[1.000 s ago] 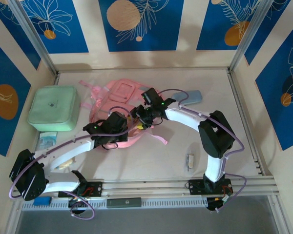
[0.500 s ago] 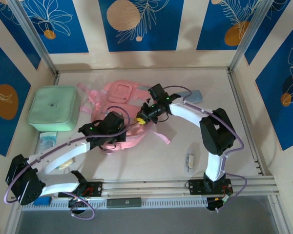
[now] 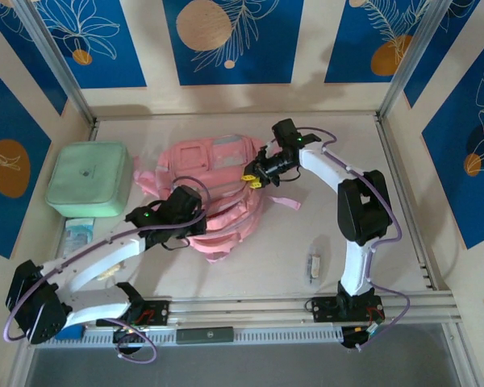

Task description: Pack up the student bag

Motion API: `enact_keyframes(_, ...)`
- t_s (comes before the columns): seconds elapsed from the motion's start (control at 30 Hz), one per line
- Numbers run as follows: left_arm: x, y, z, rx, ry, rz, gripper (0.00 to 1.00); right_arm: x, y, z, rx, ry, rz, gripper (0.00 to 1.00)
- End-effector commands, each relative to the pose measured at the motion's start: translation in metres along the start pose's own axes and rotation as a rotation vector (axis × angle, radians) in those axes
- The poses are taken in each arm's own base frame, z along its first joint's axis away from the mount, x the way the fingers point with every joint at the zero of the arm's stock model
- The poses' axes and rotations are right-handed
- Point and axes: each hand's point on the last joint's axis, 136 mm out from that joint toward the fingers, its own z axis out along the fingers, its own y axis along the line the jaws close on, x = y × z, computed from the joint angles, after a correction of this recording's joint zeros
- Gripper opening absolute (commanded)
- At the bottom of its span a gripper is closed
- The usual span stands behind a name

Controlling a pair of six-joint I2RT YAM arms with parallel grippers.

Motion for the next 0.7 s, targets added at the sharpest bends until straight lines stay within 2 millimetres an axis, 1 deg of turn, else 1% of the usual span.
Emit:
enact_keyframes(0.0,0.010,-0.013,0.004,0.044,0.076,0.044,0.00,-0.004,0.021,-0.010,-0.037,-0.109,-0.037,0.37)
enact_keyframes(0.07,0.005,-0.022,0.009,0.074,0.062,0.043,0.00,0.012,0.020,0.002,-0.011,-0.101,-0.009,0.47)
enact_keyframes(0.17,0.002,-0.032,0.014,0.099,0.055,0.045,0.00,0.037,0.016,0.021,-0.004,-0.091,0.047,0.57)
enact_keyframes(0.27,-0.001,-0.034,0.016,0.099,0.049,0.045,0.00,0.062,0.006,0.044,0.028,-0.094,0.090,0.61)
enact_keyframes(0.3,-0.001,-0.036,0.017,0.104,0.046,0.046,0.00,0.067,0.005,0.051,0.037,-0.096,0.101,0.62)
enact_keyframes(0.4,-0.002,-0.039,0.019,0.117,0.043,0.044,0.00,0.078,0.010,0.069,0.050,-0.117,0.097,0.62)
enact_keyframes(0.43,-0.002,-0.039,0.020,0.118,0.044,0.047,0.00,0.080,0.016,0.073,0.055,-0.129,0.073,0.61)
enact_keyframes(0.47,-0.001,-0.039,0.021,0.113,0.046,0.050,0.00,0.079,0.016,0.076,0.079,-0.142,0.053,0.58)
enact_keyframes(0.53,0.000,-0.036,0.021,0.100,0.047,0.054,0.00,0.074,0.018,0.073,0.110,-0.167,0.032,0.51)
enact_keyframes(0.6,0.001,-0.032,0.019,0.088,0.048,0.058,0.00,0.068,0.018,0.068,0.107,-0.181,0.023,0.40)
enact_keyframes(0.67,0.003,-0.027,0.015,0.075,0.043,0.059,0.00,0.063,0.016,0.060,0.105,-0.197,0.006,0.26)
